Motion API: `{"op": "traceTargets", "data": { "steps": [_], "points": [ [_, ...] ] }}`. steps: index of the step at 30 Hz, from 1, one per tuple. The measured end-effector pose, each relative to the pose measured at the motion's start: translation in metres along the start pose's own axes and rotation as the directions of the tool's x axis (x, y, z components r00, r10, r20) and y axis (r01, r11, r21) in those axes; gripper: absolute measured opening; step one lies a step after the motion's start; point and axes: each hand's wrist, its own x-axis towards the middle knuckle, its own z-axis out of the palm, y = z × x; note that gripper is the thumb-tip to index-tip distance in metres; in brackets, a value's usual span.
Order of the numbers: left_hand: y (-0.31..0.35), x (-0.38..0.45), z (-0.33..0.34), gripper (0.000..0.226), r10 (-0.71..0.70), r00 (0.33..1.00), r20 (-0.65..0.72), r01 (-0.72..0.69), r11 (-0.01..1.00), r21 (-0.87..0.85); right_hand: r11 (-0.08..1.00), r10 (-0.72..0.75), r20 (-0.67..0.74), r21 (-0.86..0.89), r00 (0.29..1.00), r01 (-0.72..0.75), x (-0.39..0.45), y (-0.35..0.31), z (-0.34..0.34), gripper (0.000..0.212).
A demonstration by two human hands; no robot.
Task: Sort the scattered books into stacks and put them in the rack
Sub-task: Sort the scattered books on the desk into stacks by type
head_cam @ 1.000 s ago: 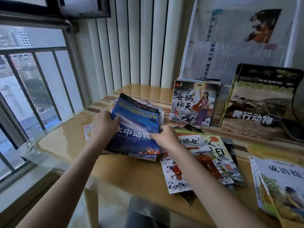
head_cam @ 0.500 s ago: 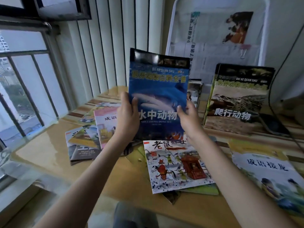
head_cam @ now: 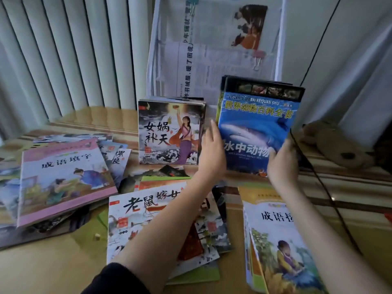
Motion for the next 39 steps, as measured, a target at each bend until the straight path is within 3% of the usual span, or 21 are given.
{"op": "traceTargets", "data": {
  "steps": [3, 5, 10, 14, 17, 20, 23, 27, 30, 33, 35, 39],
  "points": [
    [-0.013, -0.004, 0.021, 0.085, -0.067, 0.987, 0.147, 0.070, 0.997, -0.017, 0.993, 0.072, 0.241, -0.110, 0.968, -0.046, -0.008, 0.012, 0.027, 0.072],
    [-0.013, -0.002, 0.024, 0.086, -0.085, 0.985, 0.147, 0.087, 0.996, -0.010, 0.973, 0.102, 0.271, -0.229, 0.957, -0.039, -0.005, 0.016, 0.032, 0.079],
    [-0.008, -0.005, 0.019, 0.086, -0.064, 0.993, 0.102, 0.063, 0.998, 0.008, 0.938, 0.095, 0.186, -0.347, 0.978, -0.025, -0.007, 0.016, 0.029, 0.087],
    [0.003, -0.016, 0.002, 0.084, 0.024, 0.999, -0.049, -0.023, 0.999, 0.024, 0.907, 0.050, 0.071, -0.421, 0.996, -0.015, -0.013, 0.007, 0.022, 0.103],
    [0.010, -0.027, -0.018, 0.074, 0.070, 0.997, -0.033, -0.069, 0.997, 0.022, 0.876, -0.072, -0.033, -0.479, 0.997, 0.047, -0.023, -0.003, 0.011, 0.089],
    [-0.003, -0.040, -0.055, 0.045, 0.039, 0.997, 0.069, -0.049, 0.988, 0.148, 0.894, -0.144, -0.024, -0.431, 0.989, 0.120, -0.048, -0.032, -0.006, 0.057],
    [-0.033, -0.058, -0.099, 0.024, -0.064, 0.966, 0.251, -0.015, 0.954, 0.300, 0.869, -0.211, 0.205, -0.410, 0.956, 0.279, -0.085, -0.069, -0.017, 0.023],
    [-0.065, -0.093, -0.149, 0.044, -0.188, 0.928, 0.322, 0.057, 0.925, 0.376, 0.889, -0.249, 0.473, -0.234, 0.845, 0.393, -0.127, -0.101, -0.016, 0.034],
    [-0.078, -0.129, -0.165, 0.071, -0.257, 0.936, 0.239, 0.103, 0.851, 0.515, 0.905, -0.206, 0.634, -0.166, 0.745, 0.392, -0.146, -0.105, -0.005, 0.049],
    [-0.076, -0.162, -0.161, 0.076, -0.270, 0.957, 0.109, 0.199, 0.880, 0.430, 0.967, -0.149, 0.634, -0.066, 0.759, 0.246, -0.156, -0.104, -0.001, 0.080],
    [-0.070, -0.176, -0.151, 0.071, -0.244, 0.968, 0.056, 0.205, 0.900, 0.384, 0.983, -0.133, 0.604, -0.023, 0.786, 0.184, -0.157, -0.105, -0.003, 0.090],
    [-0.060, -0.180, -0.138, 0.064, -0.250, 0.967, 0.050, 0.243, 0.962, 0.125, 0.993, -0.091, 0.588, -0.009, 0.804, 0.118, -0.155, -0.102, -0.012, 0.074]
  ]
}}
